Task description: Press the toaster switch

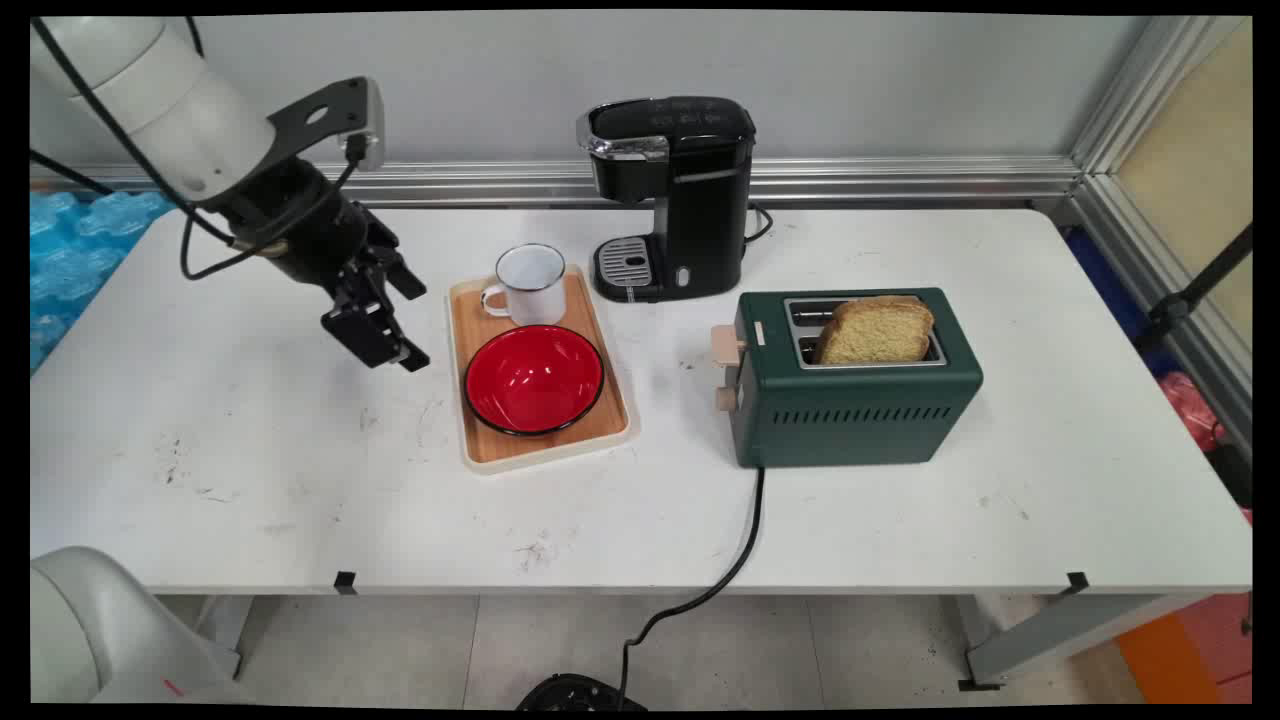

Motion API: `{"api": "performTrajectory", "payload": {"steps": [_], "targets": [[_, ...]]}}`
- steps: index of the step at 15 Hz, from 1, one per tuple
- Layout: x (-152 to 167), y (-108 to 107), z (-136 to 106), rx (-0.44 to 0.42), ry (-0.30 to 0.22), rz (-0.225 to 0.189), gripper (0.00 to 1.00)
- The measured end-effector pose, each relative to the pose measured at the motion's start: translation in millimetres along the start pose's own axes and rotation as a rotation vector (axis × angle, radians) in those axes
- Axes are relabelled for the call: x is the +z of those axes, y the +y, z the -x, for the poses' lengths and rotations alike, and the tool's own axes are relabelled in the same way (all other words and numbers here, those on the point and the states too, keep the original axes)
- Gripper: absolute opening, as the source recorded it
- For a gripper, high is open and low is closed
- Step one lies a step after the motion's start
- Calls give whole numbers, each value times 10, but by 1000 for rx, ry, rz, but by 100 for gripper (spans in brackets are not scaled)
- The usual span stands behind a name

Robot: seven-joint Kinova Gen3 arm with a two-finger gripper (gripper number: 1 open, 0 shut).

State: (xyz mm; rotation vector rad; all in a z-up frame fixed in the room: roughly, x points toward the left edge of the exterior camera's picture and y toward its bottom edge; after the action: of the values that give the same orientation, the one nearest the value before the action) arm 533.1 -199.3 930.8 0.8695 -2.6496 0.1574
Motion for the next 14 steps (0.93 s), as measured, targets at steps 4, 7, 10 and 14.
{"api": "performTrajectory", "payload": {"steps": [4, 7, 10, 14], "targets": [[49, -48, -268, 8, 52, 17, 100], [96, -72, -556, 13, 95, 41, 100], [144, -97, -831, 12, 144, 57, 100], [215, -123, -1091, 6, 208, 77, 0]]}}
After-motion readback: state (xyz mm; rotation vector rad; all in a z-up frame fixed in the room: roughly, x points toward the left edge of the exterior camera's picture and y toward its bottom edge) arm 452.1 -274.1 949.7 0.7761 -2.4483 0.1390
